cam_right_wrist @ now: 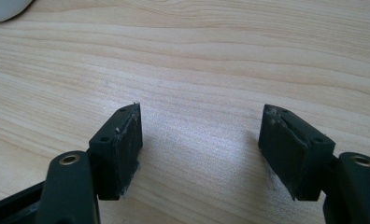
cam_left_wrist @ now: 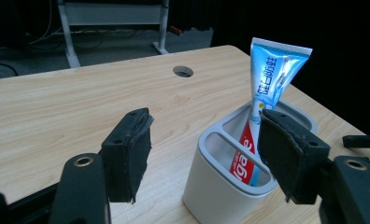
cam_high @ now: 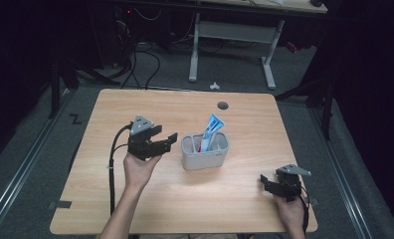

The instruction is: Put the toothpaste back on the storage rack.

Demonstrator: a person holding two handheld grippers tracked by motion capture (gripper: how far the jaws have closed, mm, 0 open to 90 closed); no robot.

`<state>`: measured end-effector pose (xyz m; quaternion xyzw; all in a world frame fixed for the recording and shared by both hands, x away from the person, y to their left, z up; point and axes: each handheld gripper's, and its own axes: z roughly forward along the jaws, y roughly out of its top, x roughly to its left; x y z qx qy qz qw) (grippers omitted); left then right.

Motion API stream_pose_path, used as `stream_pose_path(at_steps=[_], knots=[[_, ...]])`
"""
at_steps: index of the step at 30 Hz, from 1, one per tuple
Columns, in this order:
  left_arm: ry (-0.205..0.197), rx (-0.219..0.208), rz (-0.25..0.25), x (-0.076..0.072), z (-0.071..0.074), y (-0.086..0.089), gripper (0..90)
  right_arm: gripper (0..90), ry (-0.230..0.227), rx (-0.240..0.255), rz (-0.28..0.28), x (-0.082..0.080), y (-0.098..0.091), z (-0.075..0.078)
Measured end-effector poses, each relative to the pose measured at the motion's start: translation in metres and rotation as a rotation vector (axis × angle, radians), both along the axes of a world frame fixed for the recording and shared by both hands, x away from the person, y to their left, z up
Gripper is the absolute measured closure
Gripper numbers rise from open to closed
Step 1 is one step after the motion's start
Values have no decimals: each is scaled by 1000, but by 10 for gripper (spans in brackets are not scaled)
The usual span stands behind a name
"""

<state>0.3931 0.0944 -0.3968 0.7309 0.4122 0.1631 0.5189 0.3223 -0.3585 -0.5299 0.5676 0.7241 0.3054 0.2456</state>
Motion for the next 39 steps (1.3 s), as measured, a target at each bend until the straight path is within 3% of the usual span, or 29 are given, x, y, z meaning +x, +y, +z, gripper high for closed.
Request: stream_pose_path(at_steps=[39], knots=[[7, -47, 101, -19, -6, 62, 320, 308, 0, -1, 0, 0, 0, 0]])
